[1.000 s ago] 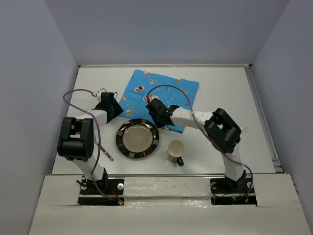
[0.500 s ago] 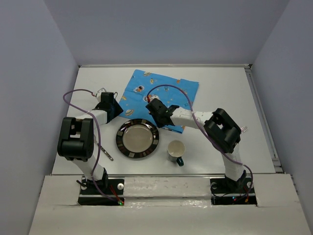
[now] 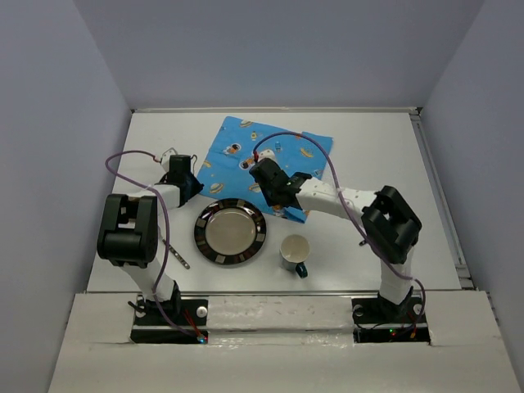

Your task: Set the dinner table for one person

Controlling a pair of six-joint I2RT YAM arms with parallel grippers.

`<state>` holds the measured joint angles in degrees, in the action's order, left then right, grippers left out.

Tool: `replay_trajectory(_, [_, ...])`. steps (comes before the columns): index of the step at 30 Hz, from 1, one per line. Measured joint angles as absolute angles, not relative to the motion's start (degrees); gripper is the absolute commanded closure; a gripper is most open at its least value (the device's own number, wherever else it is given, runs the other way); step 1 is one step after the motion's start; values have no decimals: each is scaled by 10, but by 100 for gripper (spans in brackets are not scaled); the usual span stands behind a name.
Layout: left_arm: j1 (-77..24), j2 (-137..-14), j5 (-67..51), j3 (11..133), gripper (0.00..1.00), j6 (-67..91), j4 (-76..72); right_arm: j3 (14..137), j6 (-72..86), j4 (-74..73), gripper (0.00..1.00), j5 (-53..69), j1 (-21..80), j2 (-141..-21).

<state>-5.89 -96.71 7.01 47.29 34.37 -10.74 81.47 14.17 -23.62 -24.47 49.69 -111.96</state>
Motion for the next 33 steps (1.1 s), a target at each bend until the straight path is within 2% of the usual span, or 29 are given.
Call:
replay_trajectory(1, [-59, -967, 72, 471, 91, 344, -109, 811, 145, -234, 100, -253, 497, -1102])
replay_trajectory(2, [-59, -967, 74, 469, 100, 347, -111, 811, 148, -234, 100, -258, 497, -1089])
replay_trajectory(7, [-59, -967, 77, 468, 100, 344, -114, 780, 157, -221, 100, -288, 498, -1029])
replay_trajectory(13, [-59, -923, 74, 464, 100, 344, -109, 711, 172, -214, 100, -329, 485, -892])
replay_trajectory(21, [-59, -786, 69, 500, 100, 343, -109, 673, 183, -191, 100, -345, 366, -721])
replay_trajectory(27, [-59, -741, 58, 574, 100, 344, -99, 675, 178, -178, 100, -332, 279, -674])
replay_trajectory(33, [-58, -695, 50, 666, 100, 344, -88, 718, 158, -176, 100, -323, 250, -662])
